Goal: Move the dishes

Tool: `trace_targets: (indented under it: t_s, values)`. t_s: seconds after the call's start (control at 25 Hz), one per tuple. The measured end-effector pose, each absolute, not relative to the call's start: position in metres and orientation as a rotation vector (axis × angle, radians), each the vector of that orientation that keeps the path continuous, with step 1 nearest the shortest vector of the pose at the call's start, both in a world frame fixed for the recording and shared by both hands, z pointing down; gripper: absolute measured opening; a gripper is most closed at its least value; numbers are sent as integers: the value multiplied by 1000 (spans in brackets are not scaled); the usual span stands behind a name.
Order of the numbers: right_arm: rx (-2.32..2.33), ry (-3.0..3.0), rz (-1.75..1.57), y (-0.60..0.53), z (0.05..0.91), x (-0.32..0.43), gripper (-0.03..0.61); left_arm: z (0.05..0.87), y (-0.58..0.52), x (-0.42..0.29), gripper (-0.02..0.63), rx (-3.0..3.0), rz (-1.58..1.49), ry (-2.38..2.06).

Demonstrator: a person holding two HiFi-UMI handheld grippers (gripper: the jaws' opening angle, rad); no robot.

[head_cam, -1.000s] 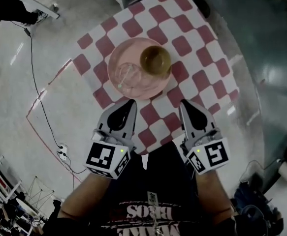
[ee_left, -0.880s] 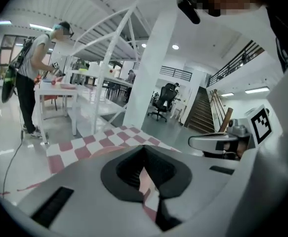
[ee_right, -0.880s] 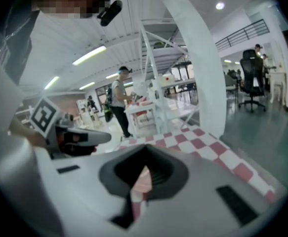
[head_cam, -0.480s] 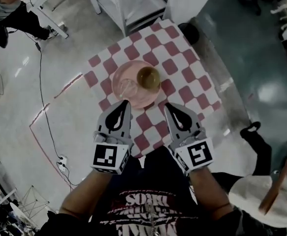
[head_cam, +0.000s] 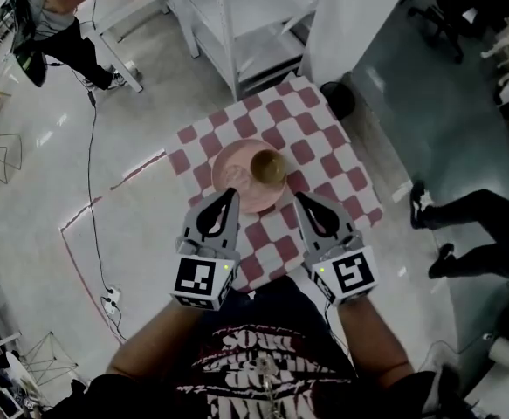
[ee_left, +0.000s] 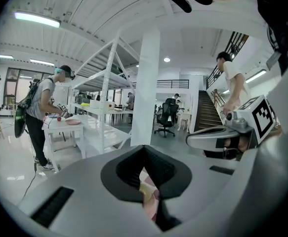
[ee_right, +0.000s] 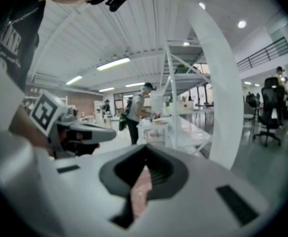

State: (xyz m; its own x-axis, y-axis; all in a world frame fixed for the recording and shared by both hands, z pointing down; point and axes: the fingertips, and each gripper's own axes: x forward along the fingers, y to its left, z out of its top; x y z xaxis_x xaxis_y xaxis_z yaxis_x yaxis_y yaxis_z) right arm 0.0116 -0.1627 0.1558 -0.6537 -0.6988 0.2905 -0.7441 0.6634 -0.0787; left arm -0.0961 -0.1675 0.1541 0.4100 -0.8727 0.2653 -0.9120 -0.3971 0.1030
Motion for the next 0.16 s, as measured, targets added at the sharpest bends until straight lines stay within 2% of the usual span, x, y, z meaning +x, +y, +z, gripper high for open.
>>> trace_targets:
  t_s: [0.16]
  values:
    - [1146,-2649,276,-162,114,11,34,112,-167,-98,31,2432,252,-1591]
